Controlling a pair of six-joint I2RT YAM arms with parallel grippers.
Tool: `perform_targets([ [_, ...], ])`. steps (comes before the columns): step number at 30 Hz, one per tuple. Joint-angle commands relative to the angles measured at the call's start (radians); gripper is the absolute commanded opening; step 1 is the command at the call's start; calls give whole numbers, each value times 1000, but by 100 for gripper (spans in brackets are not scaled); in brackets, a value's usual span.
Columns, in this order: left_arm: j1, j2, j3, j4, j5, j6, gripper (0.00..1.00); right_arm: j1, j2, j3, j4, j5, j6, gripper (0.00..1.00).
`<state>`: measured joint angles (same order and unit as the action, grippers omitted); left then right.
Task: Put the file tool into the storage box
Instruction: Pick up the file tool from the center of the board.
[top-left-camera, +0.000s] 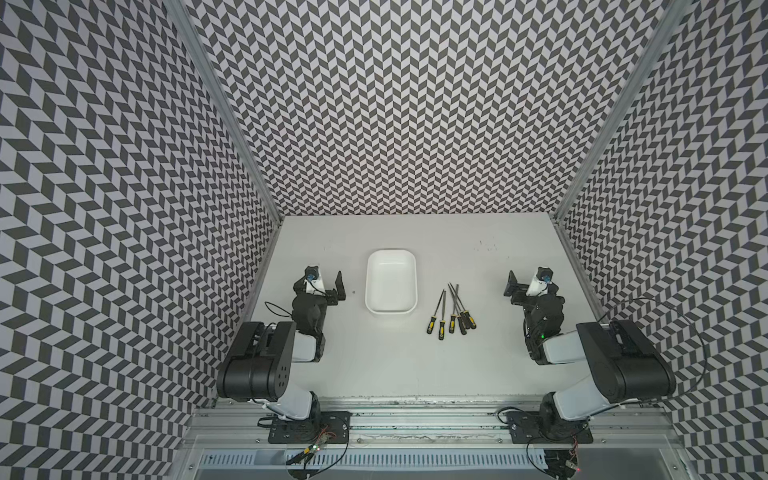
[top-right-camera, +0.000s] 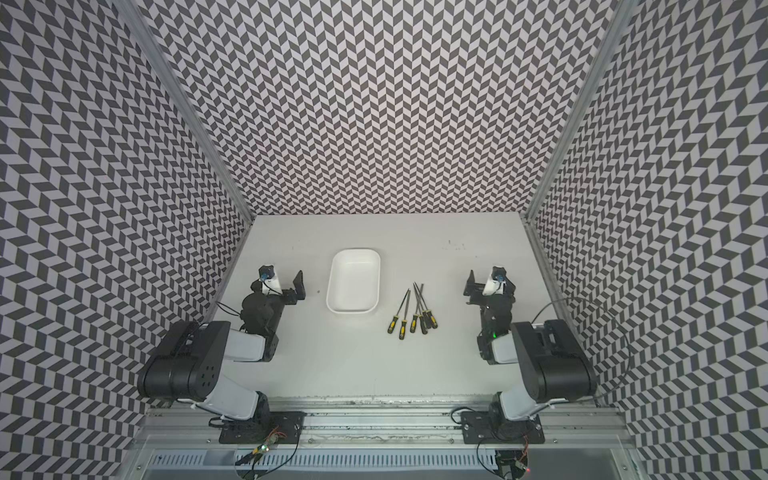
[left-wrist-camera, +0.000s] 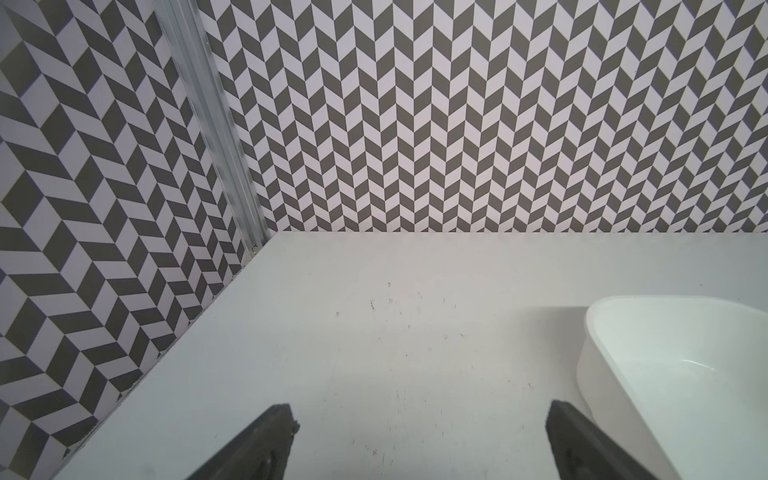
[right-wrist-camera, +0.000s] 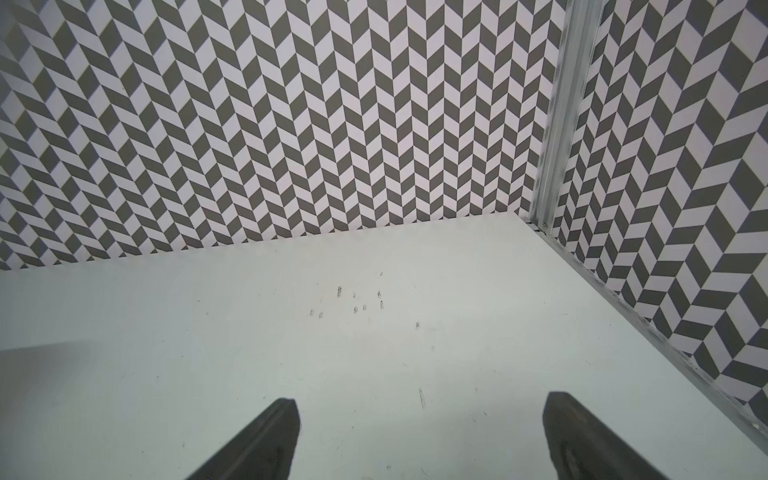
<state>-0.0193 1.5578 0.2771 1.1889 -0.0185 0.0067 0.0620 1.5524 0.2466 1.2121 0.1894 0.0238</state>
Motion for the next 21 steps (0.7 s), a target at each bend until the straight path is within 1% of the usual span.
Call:
perform_targets([
  [1, -1, -7, -2, 17, -5, 7, 100, -7, -15, 11, 35, -3, 7, 96],
  [13, 10, -5, 3, 8, 18, 2, 100, -7, -13, 10, 38, -1, 8, 97],
  [15, 1, -7, -2, 13, 3, 8, 100, -7, -15, 10, 35, -2, 7, 97],
  [16, -8, -10, -6, 22, -11, 13, 100, -7, -16, 11, 32, -1, 7, 100],
  [18, -22, -10, -18, 45, -41, 21, 100, -8, -20, 13, 22, -3, 5, 100],
  [21, -18, -9, -11, 31, -31, 17, 100, -7, -22, 17, 14, -4, 4, 99],
])
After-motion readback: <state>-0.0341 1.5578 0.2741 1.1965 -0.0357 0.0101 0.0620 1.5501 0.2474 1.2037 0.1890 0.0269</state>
